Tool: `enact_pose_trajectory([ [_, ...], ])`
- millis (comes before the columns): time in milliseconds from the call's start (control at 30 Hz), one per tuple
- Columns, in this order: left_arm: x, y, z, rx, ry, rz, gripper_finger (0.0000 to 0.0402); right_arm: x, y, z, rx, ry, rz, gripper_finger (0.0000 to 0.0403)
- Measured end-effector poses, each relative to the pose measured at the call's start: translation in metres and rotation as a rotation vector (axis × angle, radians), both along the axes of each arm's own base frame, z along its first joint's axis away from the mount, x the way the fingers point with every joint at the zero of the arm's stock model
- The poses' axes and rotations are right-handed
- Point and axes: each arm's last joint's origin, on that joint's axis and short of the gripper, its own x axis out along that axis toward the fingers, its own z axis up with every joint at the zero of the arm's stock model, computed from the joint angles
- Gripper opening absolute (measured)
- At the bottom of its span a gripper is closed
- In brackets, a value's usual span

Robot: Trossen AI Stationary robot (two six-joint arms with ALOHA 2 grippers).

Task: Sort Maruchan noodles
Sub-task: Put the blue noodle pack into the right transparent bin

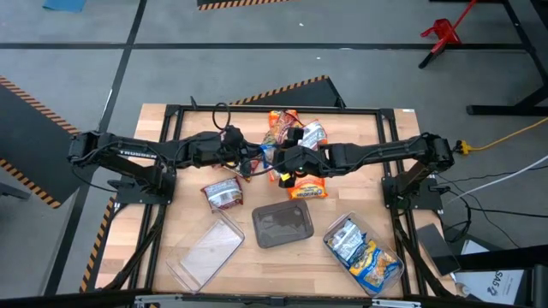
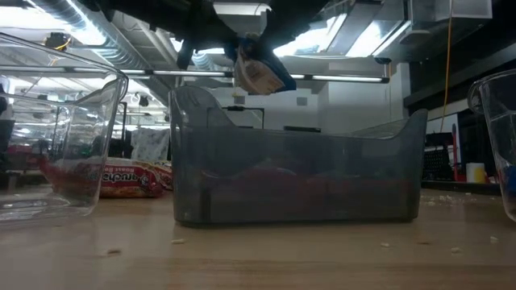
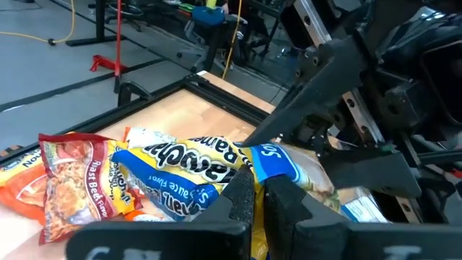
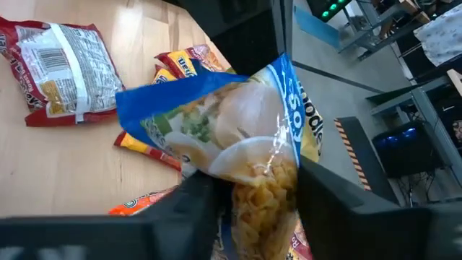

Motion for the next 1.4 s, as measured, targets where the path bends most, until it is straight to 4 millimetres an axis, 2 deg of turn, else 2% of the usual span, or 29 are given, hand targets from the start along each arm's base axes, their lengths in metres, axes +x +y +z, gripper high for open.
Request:
enact_pose_trajectory([
  [200, 0.000, 0.000, 0.000, 0.039, 0.018, -0.005, 0.0033, -0.001, 0.000, -0.001, -0.005, 0.013, -0.006, 0.0029],
  [267, 0.000, 0.000, -0.001, 0.064, 0.030, -0.009, 0.0044, -0.001, 0.000, -0.002, -0.001, 0.023, 0.000, 0.0009],
  [600, -0.002, 0.000, -0.006, 0.159, 0.130, -0.030, 0.0098, -0.007, 0.000, -0.008, 0.060, 0.089, -0.012, 0.0007],
  [833, -0.016, -0.001, 0.000, 0.172, 0.167, -0.033, 0.0108, -0.021, 0.012, -0.005, 0.146, 0.134, -0.020, 0.0004],
  [1000, -0.029, -0.002, 0.009, 0.174, 0.162, -0.024, 0.0109, -0.050, 0.037, 0.002, 0.277, 0.193, -0.072, 0.0003],
  [1233, -0.037, -0.002, 0.015, 0.206, 0.153, -0.010, 0.0109, -0.116, 0.091, 0.021, 0.479, 0.246, -0.223, 0.0002],
  [1400, -0.038, -0.001, 0.015, 0.234, 0.167, 0.017, 0.0109, -0.159, 0.129, 0.025, 0.629, 0.286, -0.329, 0.0002],
])
